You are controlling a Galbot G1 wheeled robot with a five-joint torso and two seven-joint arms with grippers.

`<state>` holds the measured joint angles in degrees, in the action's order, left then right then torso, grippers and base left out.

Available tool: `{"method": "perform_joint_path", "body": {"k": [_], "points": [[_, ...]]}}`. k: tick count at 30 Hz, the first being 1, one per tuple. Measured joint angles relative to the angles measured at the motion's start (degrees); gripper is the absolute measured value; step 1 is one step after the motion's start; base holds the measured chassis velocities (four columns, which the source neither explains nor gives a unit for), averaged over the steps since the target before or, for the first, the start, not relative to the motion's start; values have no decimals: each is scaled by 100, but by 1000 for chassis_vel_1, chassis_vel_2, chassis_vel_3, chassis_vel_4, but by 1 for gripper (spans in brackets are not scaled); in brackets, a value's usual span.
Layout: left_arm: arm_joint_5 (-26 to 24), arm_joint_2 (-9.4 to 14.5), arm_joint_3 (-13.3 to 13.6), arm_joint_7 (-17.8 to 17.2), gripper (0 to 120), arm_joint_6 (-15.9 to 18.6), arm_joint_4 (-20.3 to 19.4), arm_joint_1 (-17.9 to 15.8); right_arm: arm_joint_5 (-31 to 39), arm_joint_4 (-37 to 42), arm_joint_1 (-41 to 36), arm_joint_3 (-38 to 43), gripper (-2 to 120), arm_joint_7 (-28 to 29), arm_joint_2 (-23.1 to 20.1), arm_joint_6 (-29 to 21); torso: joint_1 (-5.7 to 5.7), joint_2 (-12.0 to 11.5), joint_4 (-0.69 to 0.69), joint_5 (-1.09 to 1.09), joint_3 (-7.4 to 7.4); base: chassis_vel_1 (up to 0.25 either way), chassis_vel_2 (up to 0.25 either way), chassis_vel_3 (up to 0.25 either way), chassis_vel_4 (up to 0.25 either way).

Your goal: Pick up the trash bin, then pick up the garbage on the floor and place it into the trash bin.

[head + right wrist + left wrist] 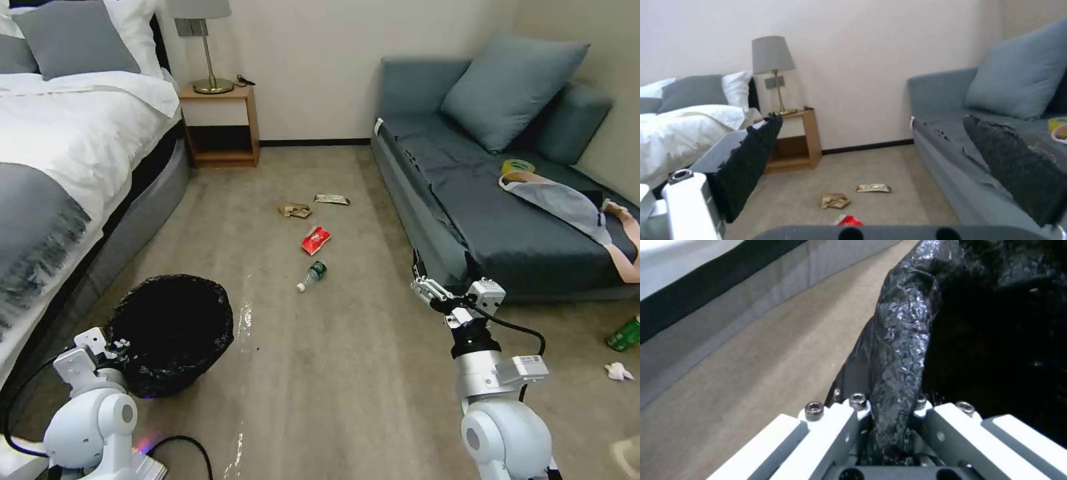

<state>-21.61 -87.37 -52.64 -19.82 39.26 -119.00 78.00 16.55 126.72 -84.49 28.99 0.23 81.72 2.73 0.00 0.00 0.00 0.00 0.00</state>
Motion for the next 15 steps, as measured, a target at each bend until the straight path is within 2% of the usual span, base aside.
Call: {"method": "perform_joint_path", "body": {"k": [7,15], "points": [[-15,-9,-10,-6,1,-23,-2,11,-8,3,-5,-7,100,0,-1,2,0,0,0,-1,0,-161,167,164,-169],[-19,-34,-13,-7,1,-58,13,15,-17,15,-26,-7,100,6,-20,18,0,0,0,1,0,-119,125,129,-117]]}}
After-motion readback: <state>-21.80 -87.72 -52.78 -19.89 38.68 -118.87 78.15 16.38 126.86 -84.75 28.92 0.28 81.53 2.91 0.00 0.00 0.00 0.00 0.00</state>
